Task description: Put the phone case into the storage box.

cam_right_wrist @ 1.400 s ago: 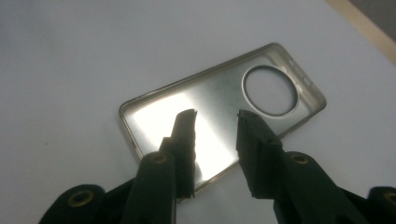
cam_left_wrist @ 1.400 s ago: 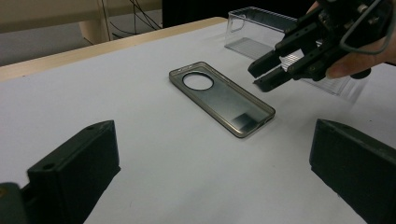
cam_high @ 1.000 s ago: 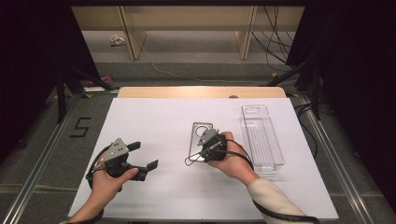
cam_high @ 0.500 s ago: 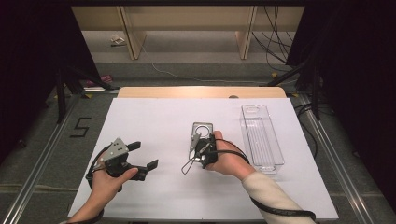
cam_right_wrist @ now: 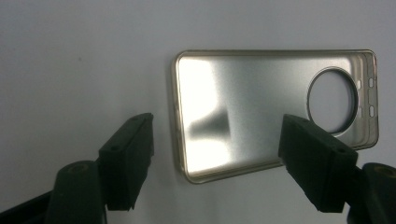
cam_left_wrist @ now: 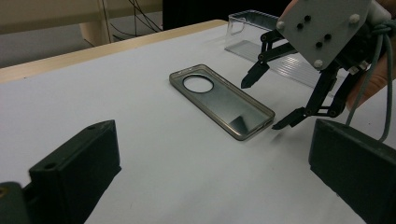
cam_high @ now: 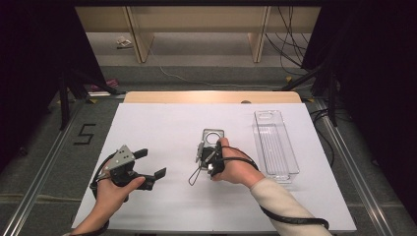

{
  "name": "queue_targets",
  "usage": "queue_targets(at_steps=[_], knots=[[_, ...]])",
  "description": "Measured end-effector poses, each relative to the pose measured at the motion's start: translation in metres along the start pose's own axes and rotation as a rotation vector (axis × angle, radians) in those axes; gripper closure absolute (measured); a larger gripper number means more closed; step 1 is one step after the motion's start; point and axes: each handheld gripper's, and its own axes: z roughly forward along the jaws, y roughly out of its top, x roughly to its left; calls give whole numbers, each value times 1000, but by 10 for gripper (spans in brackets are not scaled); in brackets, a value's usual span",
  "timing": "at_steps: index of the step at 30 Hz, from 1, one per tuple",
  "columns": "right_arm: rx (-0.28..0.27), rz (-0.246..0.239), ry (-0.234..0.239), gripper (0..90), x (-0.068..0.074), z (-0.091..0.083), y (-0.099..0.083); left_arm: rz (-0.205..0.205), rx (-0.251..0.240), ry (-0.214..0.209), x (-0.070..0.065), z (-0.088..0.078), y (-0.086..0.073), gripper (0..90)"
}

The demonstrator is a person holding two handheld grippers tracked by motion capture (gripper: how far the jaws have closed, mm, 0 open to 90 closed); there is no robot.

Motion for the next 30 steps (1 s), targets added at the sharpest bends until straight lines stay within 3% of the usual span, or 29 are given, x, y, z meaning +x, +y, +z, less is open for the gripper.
queue_targets(at_steps=[8, 18, 30], knots=[[2, -9, 10, 241, 2, 1, 1, 0, -1, 0, 0, 0, 0, 16], [45, -52, 5, 285, 5, 6, 5, 1, -1, 0, 0, 0, 0, 16], [81, -54, 11, 361, 4, 10, 7, 0, -1, -2, 0, 0, 0, 16]])
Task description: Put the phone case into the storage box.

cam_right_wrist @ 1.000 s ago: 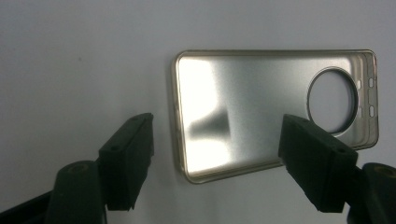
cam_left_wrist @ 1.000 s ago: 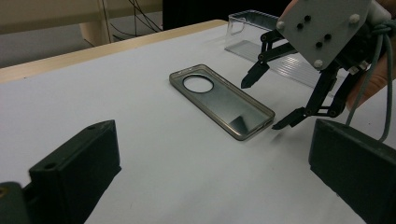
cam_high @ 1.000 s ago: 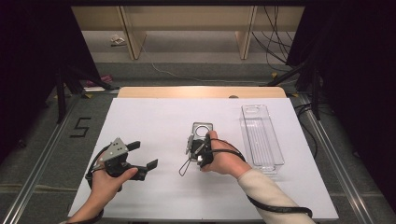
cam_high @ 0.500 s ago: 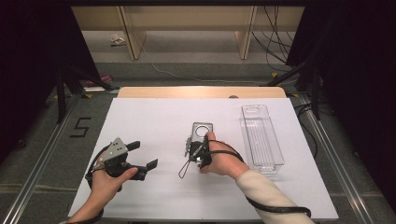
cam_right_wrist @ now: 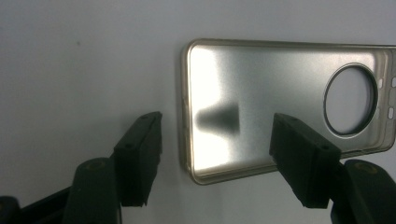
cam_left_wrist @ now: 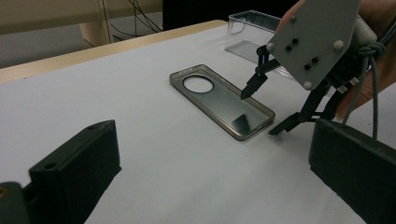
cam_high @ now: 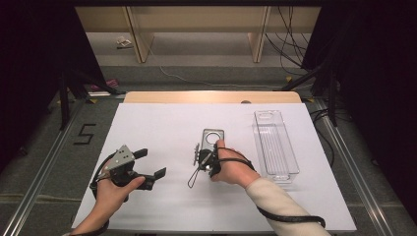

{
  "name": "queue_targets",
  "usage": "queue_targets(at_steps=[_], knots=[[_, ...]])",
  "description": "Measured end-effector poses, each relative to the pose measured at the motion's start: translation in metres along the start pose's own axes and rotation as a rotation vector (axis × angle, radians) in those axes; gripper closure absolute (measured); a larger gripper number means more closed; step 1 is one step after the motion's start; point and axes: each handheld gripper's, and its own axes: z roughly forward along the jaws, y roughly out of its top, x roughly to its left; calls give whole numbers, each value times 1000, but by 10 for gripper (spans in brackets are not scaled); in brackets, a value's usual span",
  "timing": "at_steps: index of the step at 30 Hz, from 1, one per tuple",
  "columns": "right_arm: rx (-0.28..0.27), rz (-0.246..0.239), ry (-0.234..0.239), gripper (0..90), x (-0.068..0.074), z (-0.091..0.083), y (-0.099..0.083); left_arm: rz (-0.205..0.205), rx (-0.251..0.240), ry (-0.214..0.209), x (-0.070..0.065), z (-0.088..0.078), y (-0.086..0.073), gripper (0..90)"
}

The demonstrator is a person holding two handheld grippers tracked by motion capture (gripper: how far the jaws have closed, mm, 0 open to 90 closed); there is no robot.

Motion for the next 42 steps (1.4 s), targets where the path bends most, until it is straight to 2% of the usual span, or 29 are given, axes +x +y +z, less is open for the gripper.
queue_targets(at_steps=[5, 7, 10, 11, 14, 15, 26, 32, 35, 42], knots=[[2, -15, 6, 430, 0, 3, 1, 0, 0, 0, 0, 0, 0, 16], [17, -36, 17, 473, 0, 3, 2, 0, 0, 0, 0, 0, 0, 16], [8, -40, 20, 505, 0, 4, 3, 0, 0, -1, 0, 0, 0, 16], [16, -55, 24, 516, 0, 4, 3, 0, 0, -1, 0, 0, 0, 16], [22, -51, 37, 547, 1, 3, 5, 0, -2, -1, 0, 0, 0, 17], [21, -66, 37, 558, 0, 3, 5, 0, -2, -1, 0, 0, 0, 17], [29, -74, 60, 669, 1, 4, 8, 1, -3, 0, 0, 0, 0, 17], [52, -93, 81, 710, 1, 3, 9, 0, -3, 0, 0, 0, 0, 17], [53, -104, 77, 735, 1, 3, 10, 1, -2, -1, 0, 0, 0, 18], [47, -96, 83, 787, 1, 3, 10, 0, -3, -1, 0, 0, 0, 18]])
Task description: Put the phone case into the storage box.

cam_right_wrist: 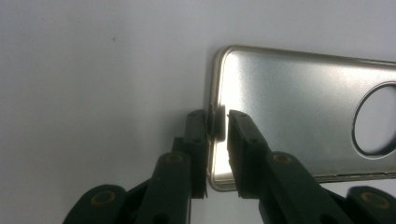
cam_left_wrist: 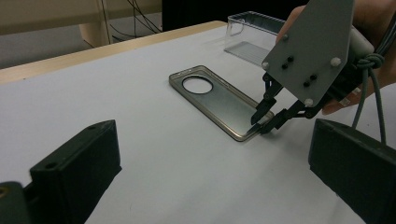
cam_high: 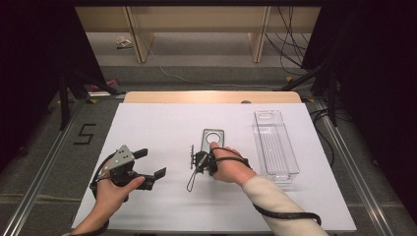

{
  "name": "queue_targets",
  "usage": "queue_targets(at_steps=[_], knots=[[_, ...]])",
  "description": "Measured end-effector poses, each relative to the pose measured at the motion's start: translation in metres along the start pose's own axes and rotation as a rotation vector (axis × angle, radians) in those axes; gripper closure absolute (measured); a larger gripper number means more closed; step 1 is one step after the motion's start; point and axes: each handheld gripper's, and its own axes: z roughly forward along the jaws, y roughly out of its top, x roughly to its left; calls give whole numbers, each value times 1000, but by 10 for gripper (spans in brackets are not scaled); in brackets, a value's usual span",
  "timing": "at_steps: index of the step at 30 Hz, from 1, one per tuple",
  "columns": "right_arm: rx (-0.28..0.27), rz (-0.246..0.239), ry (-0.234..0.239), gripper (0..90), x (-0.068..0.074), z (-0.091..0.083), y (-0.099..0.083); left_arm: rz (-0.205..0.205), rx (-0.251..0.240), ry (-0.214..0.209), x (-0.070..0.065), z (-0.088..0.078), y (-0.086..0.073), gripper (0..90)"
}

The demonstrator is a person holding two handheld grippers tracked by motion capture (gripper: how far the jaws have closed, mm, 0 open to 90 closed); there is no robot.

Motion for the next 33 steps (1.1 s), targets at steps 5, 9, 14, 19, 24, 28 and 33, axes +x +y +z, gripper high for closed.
queue_targets(at_steps=[5, 9, 14, 19, 24, 28, 33], knots=[[6, 9, 10, 804, 1, 0, 1, 0, 0, 0, 0, 0, 0, 19], [9, 3, 14, 815, 1, 0, 1, 0, -1, -1, 0, 0, 0, 18], [21, -6, 18, 829, 0, 1, 1, 0, -1, -1, 0, 0, 0, 18], [15, 4, 19, 842, 0, 2, 1, 1, -1, -2, 0, 0, 0, 18], [15, 13, 17, 851, 0, 2, 2, 1, -2, -2, 0, 0, 0, 18], [25, -2, 16, 857, -1, 2, 2, 1, -2, -1, 0, 0, 0, 18], [23, 10, 18, 861, 0, 2, 2, 1, -2, -2, 0, 0, 0, 19]])
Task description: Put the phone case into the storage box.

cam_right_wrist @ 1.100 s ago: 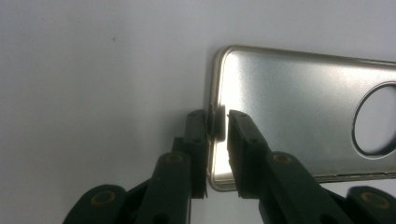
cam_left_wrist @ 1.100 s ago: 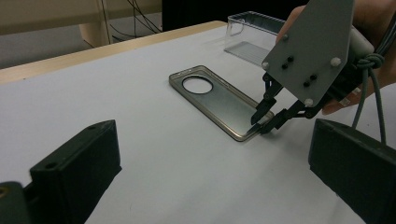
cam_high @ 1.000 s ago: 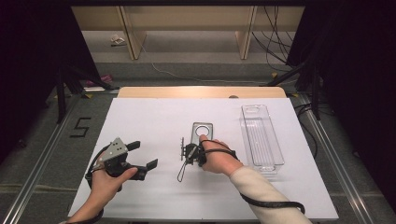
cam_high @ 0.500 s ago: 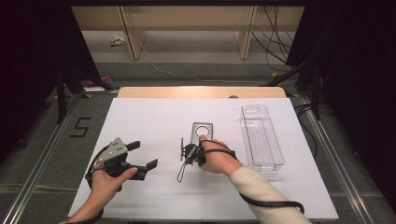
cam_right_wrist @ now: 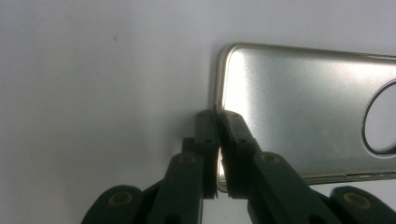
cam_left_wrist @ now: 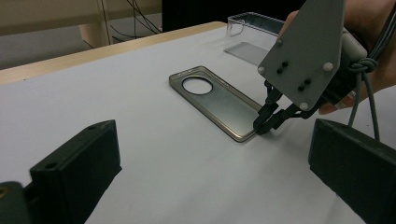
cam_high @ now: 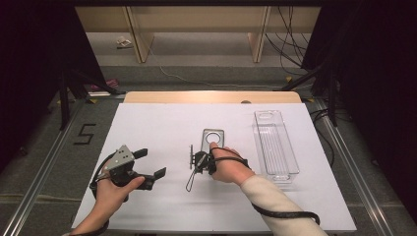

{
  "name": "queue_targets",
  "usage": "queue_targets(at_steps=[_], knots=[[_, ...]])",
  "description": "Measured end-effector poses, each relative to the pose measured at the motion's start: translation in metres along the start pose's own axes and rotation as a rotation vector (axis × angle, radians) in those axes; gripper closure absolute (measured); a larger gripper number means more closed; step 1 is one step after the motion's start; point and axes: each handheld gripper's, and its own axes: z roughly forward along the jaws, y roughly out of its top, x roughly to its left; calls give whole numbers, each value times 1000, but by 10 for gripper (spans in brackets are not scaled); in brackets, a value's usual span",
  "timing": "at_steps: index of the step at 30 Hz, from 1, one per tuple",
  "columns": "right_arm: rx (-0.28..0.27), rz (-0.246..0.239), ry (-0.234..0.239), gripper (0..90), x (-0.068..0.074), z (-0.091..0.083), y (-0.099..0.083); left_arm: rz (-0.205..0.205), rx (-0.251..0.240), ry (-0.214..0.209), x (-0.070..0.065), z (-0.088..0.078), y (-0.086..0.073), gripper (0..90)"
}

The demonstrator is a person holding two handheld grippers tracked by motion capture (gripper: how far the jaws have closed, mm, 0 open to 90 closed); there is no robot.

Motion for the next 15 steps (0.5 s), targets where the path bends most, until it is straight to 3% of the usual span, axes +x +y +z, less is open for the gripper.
queue_targets(at_steps=[15], knots=[[3, 27, 6, 878, 0, 0, 0, 0, 0, 0, 0, 0, 0, 18]])
